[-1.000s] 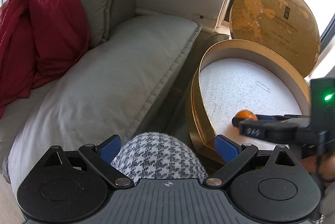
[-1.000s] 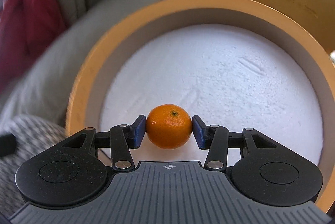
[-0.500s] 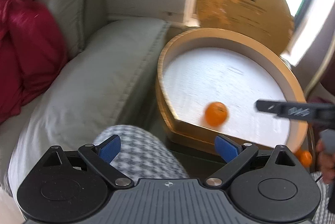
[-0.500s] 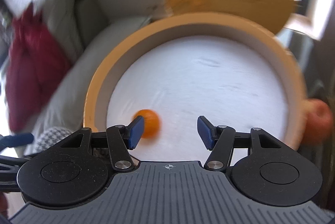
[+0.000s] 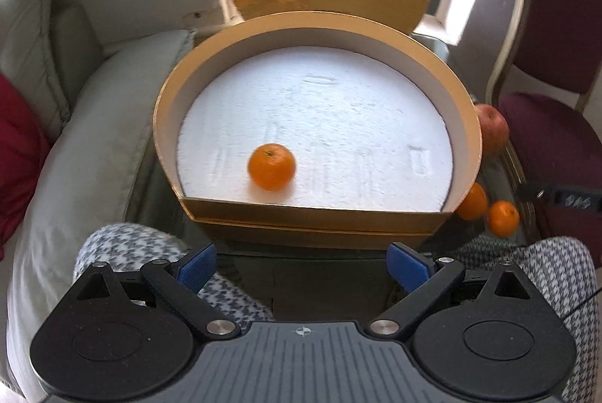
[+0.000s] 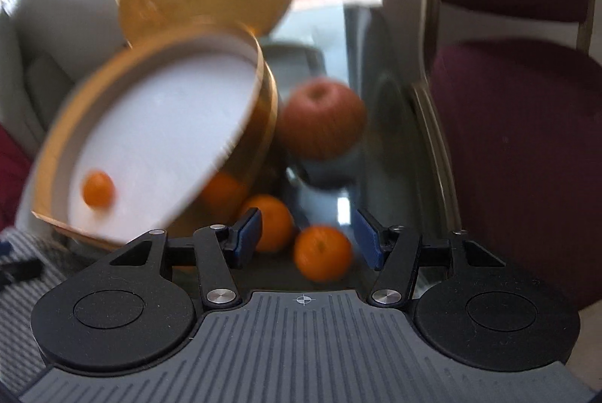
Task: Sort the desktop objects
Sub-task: 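Grasp a second mandarin beside the box with the right tool, then place the second mandarin next to the first and release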
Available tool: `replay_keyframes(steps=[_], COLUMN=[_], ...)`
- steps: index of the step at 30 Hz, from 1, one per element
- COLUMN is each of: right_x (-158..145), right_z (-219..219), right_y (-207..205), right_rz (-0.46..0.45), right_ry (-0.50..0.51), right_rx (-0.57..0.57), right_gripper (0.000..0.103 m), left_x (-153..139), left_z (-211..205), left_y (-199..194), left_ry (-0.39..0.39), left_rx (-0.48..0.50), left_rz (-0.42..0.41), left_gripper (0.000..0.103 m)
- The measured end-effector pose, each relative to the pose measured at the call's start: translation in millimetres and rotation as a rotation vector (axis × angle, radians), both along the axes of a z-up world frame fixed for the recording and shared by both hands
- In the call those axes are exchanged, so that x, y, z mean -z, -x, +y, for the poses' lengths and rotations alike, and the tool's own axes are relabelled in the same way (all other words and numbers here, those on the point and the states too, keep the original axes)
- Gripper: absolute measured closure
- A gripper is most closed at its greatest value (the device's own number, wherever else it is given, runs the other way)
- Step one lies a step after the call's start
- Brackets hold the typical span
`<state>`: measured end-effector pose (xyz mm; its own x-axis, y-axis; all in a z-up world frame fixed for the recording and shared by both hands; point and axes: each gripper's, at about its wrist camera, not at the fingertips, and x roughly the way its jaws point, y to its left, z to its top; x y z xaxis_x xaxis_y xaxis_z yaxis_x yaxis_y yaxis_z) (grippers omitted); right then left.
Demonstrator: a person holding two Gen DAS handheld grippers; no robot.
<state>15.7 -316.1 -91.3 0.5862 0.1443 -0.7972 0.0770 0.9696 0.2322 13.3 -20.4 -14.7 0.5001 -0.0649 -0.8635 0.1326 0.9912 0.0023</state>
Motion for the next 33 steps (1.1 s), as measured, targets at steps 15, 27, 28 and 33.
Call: replay_keyframes(steps=[15, 27, 28, 33], right_x=[41.4, 1.4, -8.8, -54.2], right_z=[4.9, 12.3, 14.7, 45.9], right_y=[-15.3, -9.5, -11.1, -25.1], right_rz=[0.079, 0.010, -0.014, -0.138], right_ry=[0.004, 0.069, 0.070, 0.042], right_rx=[0.012, 0.042, 0.044, -0.038], right_gripper=[0.058, 0.060, 0.060, 0.060], left_x=[4.8, 8.3, 8.5, 8.7], left_z=[-2.1, 11.5, 13.8, 27.3], left_y=[0.7, 0.7, 0.5, -1.0], left_ry=[-0.037, 0.018, 0.026, 0.052], left_rx=[-0.008, -0.026, -0.030, -0.058], left_rz=[0.028, 0.026, 0.025, 0.017], left_gripper=[0.005, 0.005, 0.005, 0.005])
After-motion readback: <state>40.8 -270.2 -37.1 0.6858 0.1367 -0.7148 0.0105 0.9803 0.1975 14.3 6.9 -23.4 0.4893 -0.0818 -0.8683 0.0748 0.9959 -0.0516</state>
